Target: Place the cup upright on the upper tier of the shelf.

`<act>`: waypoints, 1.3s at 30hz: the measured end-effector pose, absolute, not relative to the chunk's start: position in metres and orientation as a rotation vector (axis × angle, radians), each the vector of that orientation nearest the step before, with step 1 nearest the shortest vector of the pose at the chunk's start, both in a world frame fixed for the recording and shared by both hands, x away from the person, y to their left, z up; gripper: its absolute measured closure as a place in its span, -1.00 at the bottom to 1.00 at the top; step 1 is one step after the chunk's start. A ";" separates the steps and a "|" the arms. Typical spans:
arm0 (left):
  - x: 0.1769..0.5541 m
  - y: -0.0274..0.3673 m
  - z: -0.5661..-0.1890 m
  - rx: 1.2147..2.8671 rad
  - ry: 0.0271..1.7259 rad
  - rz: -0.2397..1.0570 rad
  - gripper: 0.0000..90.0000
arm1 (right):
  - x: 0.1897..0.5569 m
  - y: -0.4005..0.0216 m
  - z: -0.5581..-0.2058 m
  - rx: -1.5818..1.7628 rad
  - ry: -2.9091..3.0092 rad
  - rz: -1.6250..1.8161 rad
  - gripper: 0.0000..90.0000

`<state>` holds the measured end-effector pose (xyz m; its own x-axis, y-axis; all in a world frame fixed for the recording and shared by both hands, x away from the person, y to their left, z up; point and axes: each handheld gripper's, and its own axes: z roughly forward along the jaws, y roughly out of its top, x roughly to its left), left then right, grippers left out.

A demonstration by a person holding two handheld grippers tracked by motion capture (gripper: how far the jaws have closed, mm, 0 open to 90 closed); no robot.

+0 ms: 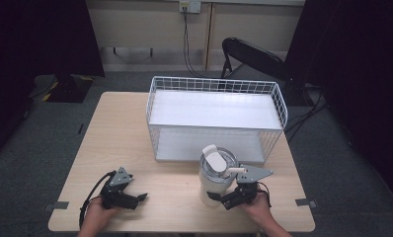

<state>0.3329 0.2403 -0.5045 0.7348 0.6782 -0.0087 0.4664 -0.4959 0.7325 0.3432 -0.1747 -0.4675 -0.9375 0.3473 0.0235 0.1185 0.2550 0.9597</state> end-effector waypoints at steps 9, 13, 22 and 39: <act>0.333 0.240 -0.505 2.184 0.860 0.361 -0.79 | 0.343 -0.172 -0.471 0.474 2.299 1.786 -0.82; 0.333 0.240 -0.504 2.186 0.859 0.363 -0.79 | 0.342 -0.171 -0.471 0.476 2.278 1.807 -0.81; 0.333 0.240 -0.504 2.186 0.858 0.364 -0.79 | 0.340 -0.172 -0.470 0.470 2.260 1.794 -0.78; 0.333 0.240 -0.504 2.186 0.859 0.363 -0.79 | 0.340 -0.178 -0.463 0.500 2.247 1.800 -0.78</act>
<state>0.3330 0.2403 -0.5044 0.7350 0.6780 -0.0083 0.4662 -0.4965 0.7323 0.3399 -0.1784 -0.4629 -0.9180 0.3945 0.0408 0.1260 0.1925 0.9732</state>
